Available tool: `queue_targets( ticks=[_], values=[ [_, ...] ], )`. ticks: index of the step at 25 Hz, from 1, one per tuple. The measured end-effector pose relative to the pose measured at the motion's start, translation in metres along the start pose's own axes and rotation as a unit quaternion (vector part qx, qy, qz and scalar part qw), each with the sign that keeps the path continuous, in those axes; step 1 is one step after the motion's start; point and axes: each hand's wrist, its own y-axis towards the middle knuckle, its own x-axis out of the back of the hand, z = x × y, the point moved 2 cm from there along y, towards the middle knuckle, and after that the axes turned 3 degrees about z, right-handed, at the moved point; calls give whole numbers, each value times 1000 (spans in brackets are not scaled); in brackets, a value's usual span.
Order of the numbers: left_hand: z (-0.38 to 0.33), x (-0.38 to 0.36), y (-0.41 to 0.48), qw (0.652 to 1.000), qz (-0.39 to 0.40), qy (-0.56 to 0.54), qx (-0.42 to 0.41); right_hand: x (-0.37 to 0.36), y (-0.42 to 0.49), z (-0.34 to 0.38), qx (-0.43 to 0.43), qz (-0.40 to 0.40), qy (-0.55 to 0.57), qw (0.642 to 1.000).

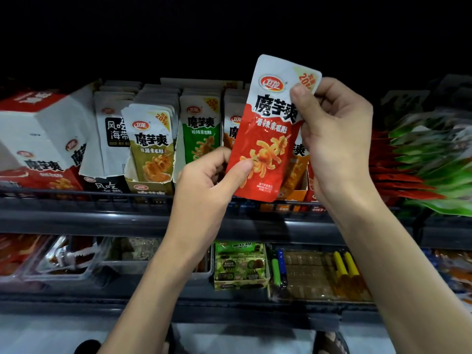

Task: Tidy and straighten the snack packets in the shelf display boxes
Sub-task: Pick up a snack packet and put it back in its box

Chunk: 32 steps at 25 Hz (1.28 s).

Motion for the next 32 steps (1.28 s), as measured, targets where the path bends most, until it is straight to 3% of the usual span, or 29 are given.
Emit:
queue_targets(
  ticks=[8, 14, 18, 24, 32],
  values=[
    [1, -1, -1, 1000, -9, -17, 4, -2, -2, 3, -49, 55, -69, 995],
    [4, -4, 0, 996, -16, 82, -19, 4, -6, 12, -89, 70, -77, 991],
    [9, -17, 3, 987, -20, 149, -54, 18, -8, 18, -84, 31, -54, 995],
    [22, -46, 10, 923, -24, 355, -147, 74, 7, 19, 31, -103, -61, 992],
    [45, -78, 12, 852, 75, 494, -157, 99, 6, -9, 72, -68, -178, 979]
  ],
)
